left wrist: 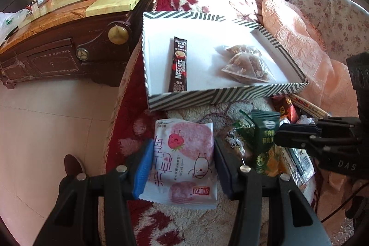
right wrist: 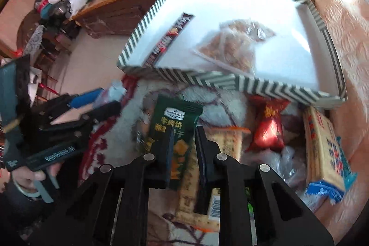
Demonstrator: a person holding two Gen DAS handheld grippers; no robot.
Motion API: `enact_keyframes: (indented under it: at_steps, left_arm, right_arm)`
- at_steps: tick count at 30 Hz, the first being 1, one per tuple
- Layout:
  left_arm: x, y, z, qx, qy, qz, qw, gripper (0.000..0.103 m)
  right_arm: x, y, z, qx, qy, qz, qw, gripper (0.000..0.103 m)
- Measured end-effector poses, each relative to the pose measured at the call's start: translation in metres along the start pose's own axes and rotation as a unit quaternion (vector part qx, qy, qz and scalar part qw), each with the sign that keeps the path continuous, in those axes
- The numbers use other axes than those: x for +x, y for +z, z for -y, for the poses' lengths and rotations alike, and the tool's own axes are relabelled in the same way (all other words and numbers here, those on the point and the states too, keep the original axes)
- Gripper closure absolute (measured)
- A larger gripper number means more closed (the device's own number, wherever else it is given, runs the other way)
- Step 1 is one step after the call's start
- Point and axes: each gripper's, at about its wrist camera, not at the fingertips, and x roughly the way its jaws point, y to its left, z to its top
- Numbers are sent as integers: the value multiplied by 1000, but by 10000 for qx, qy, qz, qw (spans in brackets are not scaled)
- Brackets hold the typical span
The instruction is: Organize snacks
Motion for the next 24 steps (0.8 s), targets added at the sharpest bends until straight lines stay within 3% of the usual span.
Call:
enact_keyframes:
  at_steps: [2,5,6,14,19,24]
  left_arm:
    - [0,-2,1,13,22,-2,10000,49]
    - [2,-5,-1,-41,6,-41,10000,49]
    - [2,-5,-3,-47,14,-47,10000,49]
    - [0,-10,-13,-136,63,-9,9999,49]
    - [1,-11,-17,-197,44,-13,9998,49]
    - [3,-12,-14,-188,12,-36,9998,49]
  right_arm:
    - [1,-2,2,5,-44,-24,10000,78]
    - [0,-8,-7,36,-20,-64,10000,47]
    - [1,-12,-16,3,-33,-37,10000,43]
    - [17,-31,-36,321,-114,-128,9993,44]
    - [30,-47,-33,594,237,-550,9964,43]
    - [25,-45,-16,891,11,-226,9958,44]
